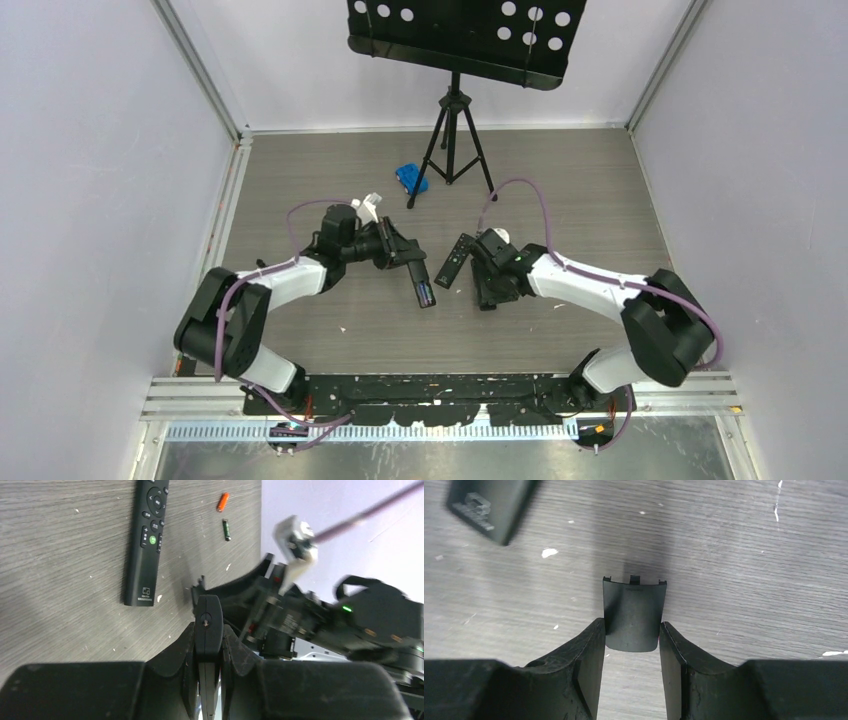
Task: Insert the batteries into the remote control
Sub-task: Pick up the battery cover at the center of the board, then load the battery cover into the remote control.
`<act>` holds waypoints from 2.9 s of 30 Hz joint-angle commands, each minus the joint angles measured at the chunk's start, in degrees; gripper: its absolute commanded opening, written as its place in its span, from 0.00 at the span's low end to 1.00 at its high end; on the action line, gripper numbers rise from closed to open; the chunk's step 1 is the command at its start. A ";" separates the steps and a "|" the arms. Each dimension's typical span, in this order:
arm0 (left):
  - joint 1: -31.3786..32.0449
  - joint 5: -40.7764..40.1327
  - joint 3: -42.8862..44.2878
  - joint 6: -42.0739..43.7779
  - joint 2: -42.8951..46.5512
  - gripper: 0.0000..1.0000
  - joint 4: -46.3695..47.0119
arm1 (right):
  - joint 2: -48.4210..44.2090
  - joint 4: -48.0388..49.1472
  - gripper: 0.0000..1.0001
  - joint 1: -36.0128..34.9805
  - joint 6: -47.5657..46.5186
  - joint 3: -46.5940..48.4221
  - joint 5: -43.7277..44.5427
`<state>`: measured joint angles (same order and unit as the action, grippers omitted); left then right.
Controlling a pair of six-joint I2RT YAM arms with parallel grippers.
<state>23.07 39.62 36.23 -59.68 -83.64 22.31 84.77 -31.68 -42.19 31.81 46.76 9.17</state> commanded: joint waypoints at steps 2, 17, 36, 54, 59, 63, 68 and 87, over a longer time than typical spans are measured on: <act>2.91 -2.44 3.81 3.77 -6.13 0.00 4.58 | -7.17 3.26 0.36 -2.81 -2.68 0.12 -2.15; 5.99 -2.25 3.68 1.11 -14.92 0.00 15.75 | -8.39 10.04 0.37 -9.13 -0.17 5.09 -8.30; 6.46 -3.15 3.69 -4.93 -15.19 0.00 15.79 | -2.00 9.70 0.39 -10.89 1.82 7.03 -10.41; 6.46 -3.93 3.84 -4.27 -14.65 0.00 14.55 | -0.81 4.21 0.40 -11.04 4.26 7.57 -7.27; 6.46 -3.39 4.19 -3.62 -14.61 0.00 14.34 | 0.43 2.12 0.40 -10.98 3.39 8.97 -10.78; 6.46 -2.75 4.69 -2.28 -14.40 0.00 13.09 | 0.64 1.07 0.40 -10.98 3.20 9.31 -12.03; 6.46 -2.70 5.07 -1.02 -13.90 0.00 11.46 | 1.22 -0.32 0.40 -10.98 3.21 10.10 -12.63; 6.46 4.25 5.64 -1.84 -11.48 0.00 11.95 | 0.80 3.82 0.40 -9.70 2.67 9.11 -13.45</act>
<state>29.76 37.78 39.64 -60.97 -98.98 31.00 85.89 -29.56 -52.60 35.24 55.42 -3.22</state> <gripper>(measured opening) 0.180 0.457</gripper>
